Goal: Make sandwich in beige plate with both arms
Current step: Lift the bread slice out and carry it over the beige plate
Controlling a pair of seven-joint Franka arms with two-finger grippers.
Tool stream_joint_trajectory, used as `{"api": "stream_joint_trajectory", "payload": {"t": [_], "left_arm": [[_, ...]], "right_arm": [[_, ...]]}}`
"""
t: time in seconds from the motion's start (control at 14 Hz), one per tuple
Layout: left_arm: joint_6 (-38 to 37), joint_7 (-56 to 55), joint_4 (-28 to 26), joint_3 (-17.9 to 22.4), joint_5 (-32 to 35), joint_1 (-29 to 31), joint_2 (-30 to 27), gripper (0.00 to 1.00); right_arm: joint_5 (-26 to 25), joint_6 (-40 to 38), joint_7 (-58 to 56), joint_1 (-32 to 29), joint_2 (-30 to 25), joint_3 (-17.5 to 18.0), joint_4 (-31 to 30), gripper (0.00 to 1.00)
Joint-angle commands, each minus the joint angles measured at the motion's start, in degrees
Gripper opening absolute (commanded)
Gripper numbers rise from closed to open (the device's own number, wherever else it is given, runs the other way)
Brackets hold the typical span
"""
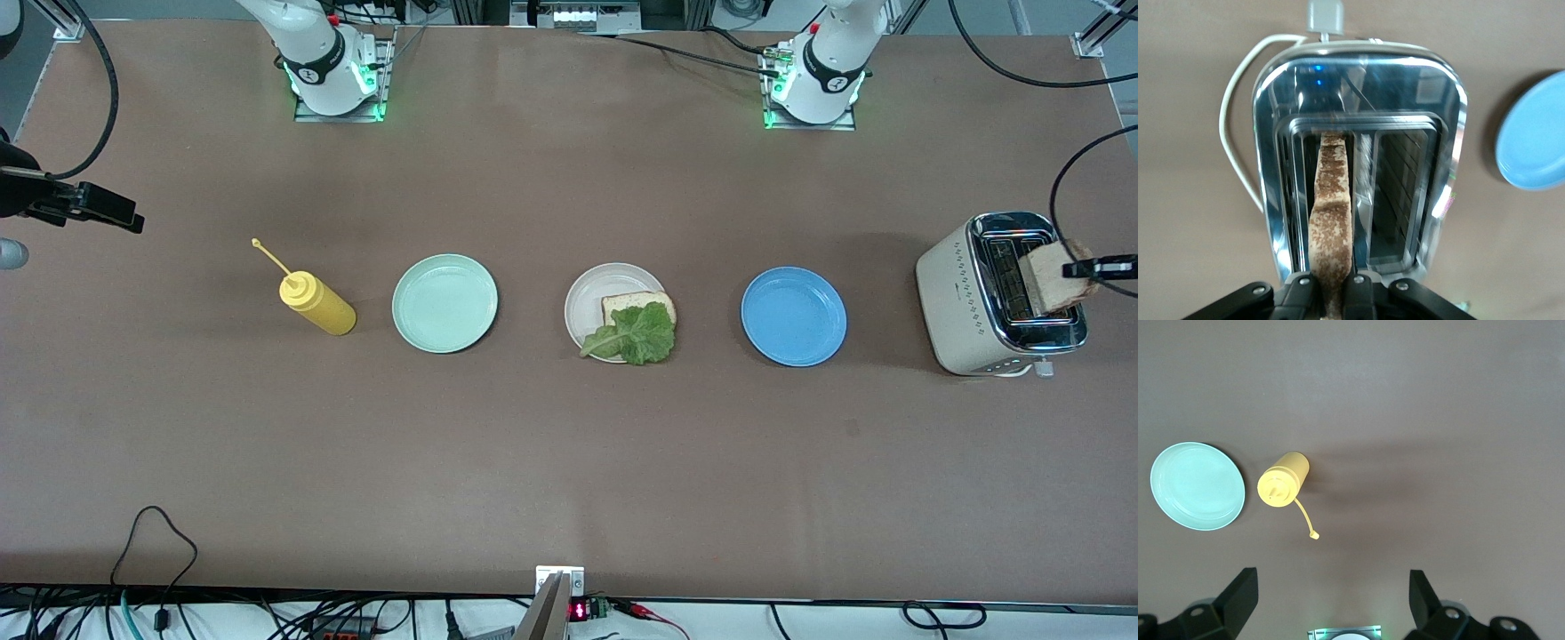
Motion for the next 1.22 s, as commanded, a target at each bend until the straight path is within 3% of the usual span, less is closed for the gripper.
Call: {"api": "stream_joint_trajectory", "payload": {"t": [0.0, 0.21, 0.43, 0.57, 0.72, 1.14], "left_arm": [[-8.69, 1.44, 7.47, -1.1, -2.23, 0.34, -0.62, 0.08], [-13.62, 1.44, 11.18, -4.16, -4.08, -0.1, -1.84, 0.08], [-17.13, 0.39, 11.01, -13.37, -4.17, -0.1, -3.87, 0.07], [-19.34, -0.92, 10.13, -21.71, -4.08, -0.45, -3.43, 0.05], [-19.43, -5.82, 9.52, -27.18, -4.17, -2.37, -2.12, 0.05], [-15.49, -21.83, 9.51, -28.26, -4.35, -16.16, 0.69, 0.02]], "right_arm": [[0.05, -0.15, 0.01, -0.19, -0.95, 0.05, -0.8, 1.0], [-0.04, -0.06, -0.07, -0.28, -0.95, 0.05, -0.8, 1.0], [-0.04, 0.11, -0.08, -0.37, -0.86, 0.05, -0.8, 1.0], [-0.04, -0.06, -0.08, -0.37, -0.86, 0.05, -0.8, 1.0], [-0.04, 0.11, -0.25, -0.54, -0.86, -0.13, -0.8, 1.0], [-0.13, 0.2, -0.25, -0.54, -0.86, -0.22, -0.71, 1.0]]}}
